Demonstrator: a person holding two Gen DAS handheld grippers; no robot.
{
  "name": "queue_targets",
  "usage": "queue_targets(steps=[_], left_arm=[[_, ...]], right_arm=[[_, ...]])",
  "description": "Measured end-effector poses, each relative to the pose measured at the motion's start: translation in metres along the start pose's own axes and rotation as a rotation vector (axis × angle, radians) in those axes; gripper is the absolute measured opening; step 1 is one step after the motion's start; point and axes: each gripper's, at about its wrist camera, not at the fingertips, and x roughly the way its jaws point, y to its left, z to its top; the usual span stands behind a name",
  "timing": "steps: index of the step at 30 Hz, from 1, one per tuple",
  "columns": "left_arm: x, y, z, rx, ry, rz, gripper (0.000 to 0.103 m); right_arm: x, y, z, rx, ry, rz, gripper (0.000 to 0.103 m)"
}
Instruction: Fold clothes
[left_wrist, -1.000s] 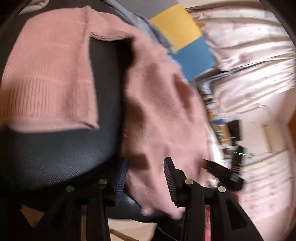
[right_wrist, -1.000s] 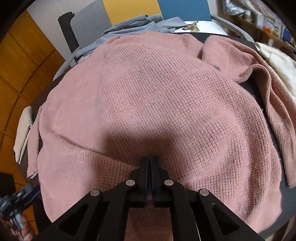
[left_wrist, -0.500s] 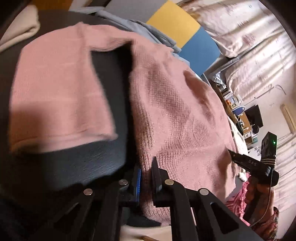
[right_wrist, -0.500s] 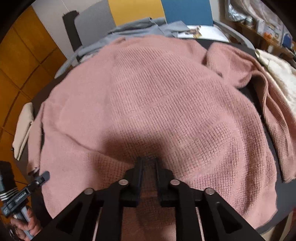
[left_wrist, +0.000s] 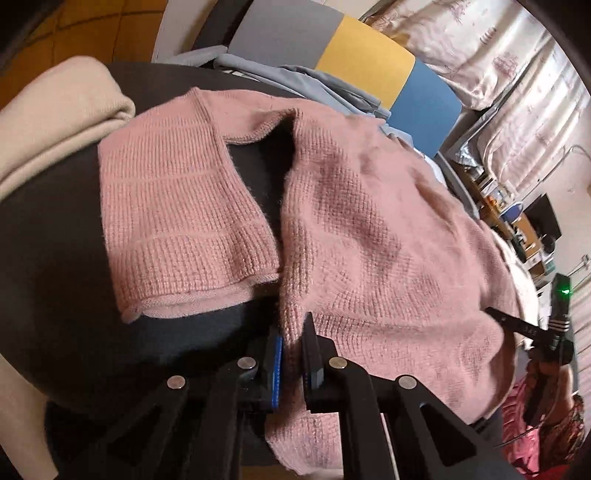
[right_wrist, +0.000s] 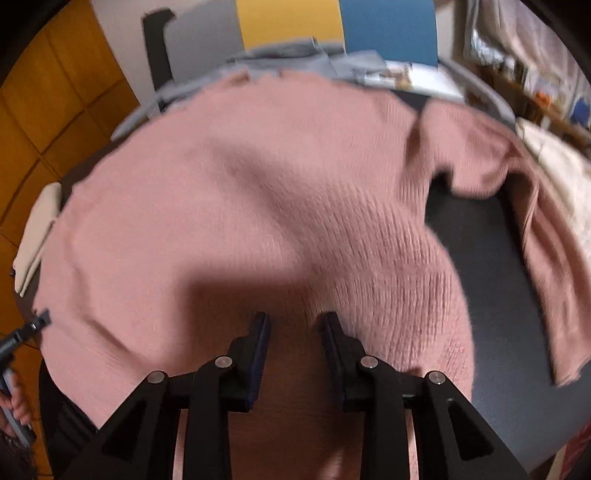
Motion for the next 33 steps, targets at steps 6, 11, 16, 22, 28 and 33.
queue_targets(steps=[6, 11, 16, 22, 28, 33], left_arm=[[0.006, -0.013, 0.015, 0.037, 0.003, 0.107, 0.009], [-0.041, -0.028, 0.02, 0.007, -0.14, 0.029, 0.01], [-0.048, -0.084, 0.034, 0.126, -0.221, 0.01, 0.008], [0.007, -0.158, 0.037, 0.305, -0.098, -0.034, 0.009], [0.085, -0.187, 0.024, 0.449, 0.05, 0.095, 0.009], [0.088, -0.177, 0.015, 0.429, 0.014, 0.046, 0.011]], right_arm=[[-0.001, -0.001, 0.0, 0.008, 0.016, 0.084, 0.035], [-0.031, -0.041, 0.002, 0.126, -0.09, 0.209, 0.047], [-0.062, -0.127, 0.004, 0.283, -0.212, 0.009, 0.048], [-0.067, -0.205, -0.007, 0.374, -0.169, -0.216, 0.048], [-0.028, -0.22, -0.001, 0.261, -0.057, -0.323, 0.049], [-0.021, -0.213, 0.016, 0.094, -0.047, -0.365, 0.009]])
